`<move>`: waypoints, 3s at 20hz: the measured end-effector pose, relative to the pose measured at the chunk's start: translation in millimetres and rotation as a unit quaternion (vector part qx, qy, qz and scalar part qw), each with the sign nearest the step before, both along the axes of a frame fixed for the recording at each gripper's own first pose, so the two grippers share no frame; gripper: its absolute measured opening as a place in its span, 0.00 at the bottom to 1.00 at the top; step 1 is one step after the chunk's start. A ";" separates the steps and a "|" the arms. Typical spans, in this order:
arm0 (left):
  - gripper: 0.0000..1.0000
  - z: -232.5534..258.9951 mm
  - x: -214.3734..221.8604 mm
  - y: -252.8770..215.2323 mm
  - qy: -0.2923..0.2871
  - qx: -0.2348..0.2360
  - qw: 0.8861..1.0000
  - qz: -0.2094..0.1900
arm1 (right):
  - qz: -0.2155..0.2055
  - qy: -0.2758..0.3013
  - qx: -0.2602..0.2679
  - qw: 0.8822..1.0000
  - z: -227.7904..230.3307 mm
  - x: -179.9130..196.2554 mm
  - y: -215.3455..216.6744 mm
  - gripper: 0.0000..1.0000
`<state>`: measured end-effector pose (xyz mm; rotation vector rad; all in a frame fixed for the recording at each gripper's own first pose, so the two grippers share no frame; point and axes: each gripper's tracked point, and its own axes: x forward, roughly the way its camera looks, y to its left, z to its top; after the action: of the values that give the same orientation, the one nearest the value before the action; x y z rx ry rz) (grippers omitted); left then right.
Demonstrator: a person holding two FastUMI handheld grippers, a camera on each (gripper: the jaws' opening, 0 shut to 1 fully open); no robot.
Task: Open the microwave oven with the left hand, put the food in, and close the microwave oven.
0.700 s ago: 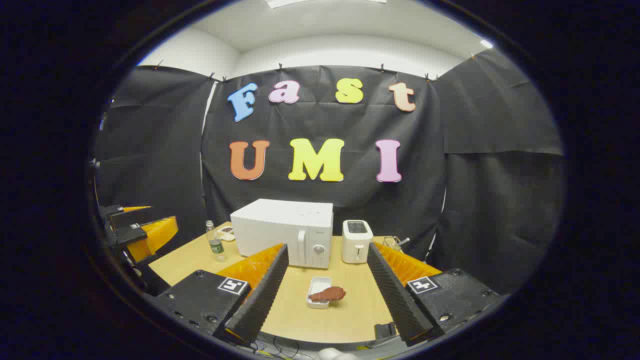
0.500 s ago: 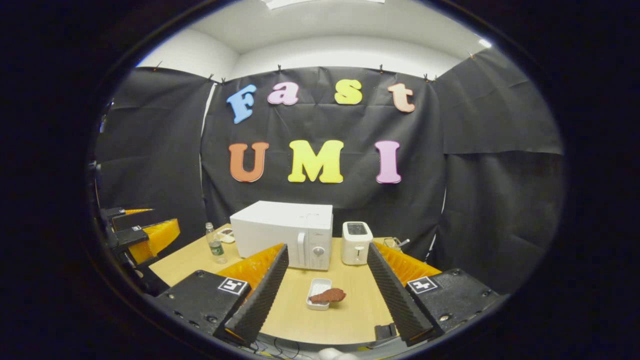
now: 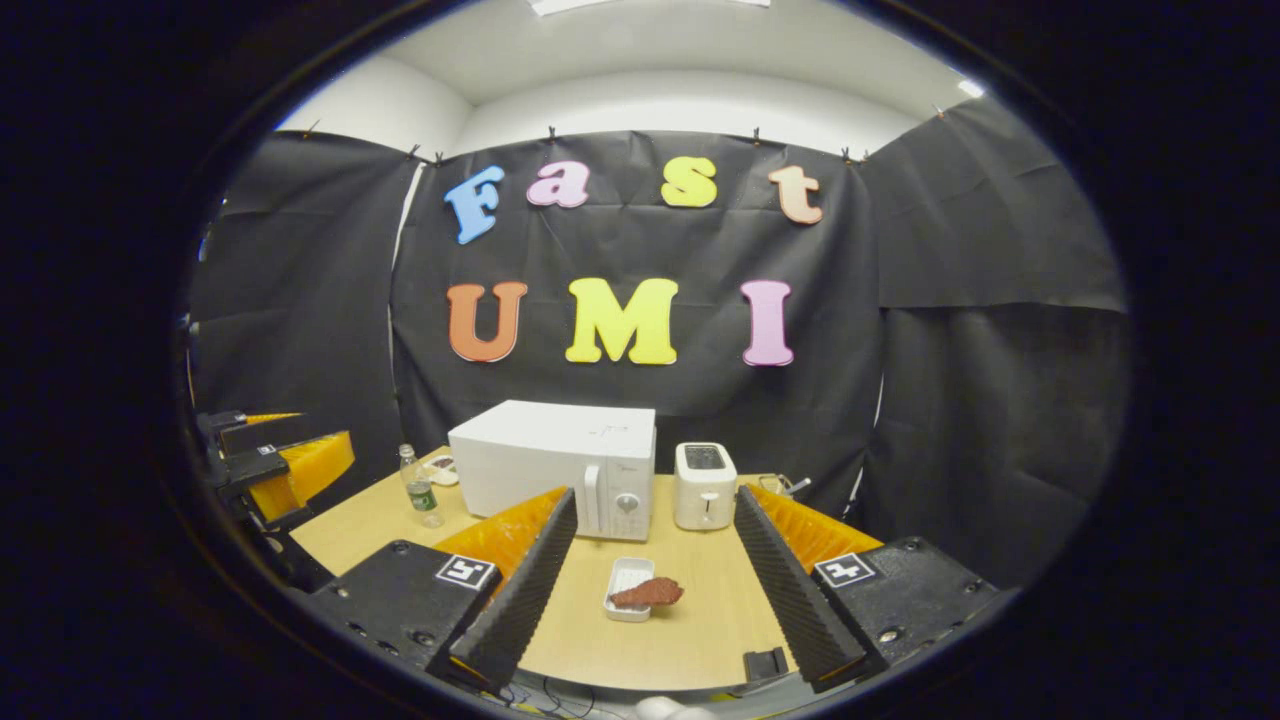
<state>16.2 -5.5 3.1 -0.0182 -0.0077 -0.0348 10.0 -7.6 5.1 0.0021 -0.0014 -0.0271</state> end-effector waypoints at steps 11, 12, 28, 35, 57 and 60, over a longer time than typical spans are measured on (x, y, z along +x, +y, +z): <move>0.95 -49.6 95.8 -74.9 0.007 -0.017 1.000 -0.024 | 0.002 0.025 -0.001 1.000 7.8 39.4 -54.5 1.00; 0.95 -59.8 111.0 -92.7 0.012 -0.024 0.999 -0.036 | -0.003 0.024 0.001 1.000 12.8 46.4 -64.8 1.00; 0.90 -189.8 337.1 -161.8 0.080 -0.021 0.997 0.015 | -0.036 0.110 -0.009 0.993 -29.4 129.0 -189.2 1.00; 0.27 -193.4 339.7 -169.4 0.082 -0.027 0.996 0.000 | -0.006 0.123 0.000 0.992 -38.5 152.1 -176.4 1.00; 0.13 -206.2 255.3 -144.9 0.114 -0.015 0.993 -0.023 | 0.024 0.110 0.002 0.994 -29.6 145.9 -133.5 1.00; 0.15 -208.9 213.9 -121.2 0.123 -0.002 0.992 -0.023 | 0.030 0.105 0.001 0.994 -31.1 138.4 -114.2 1.00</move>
<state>230.1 -126.7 -205.7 -0.0261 0.2392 -0.0778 148.4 -121.8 -26.0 0.0004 0.2087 0.0326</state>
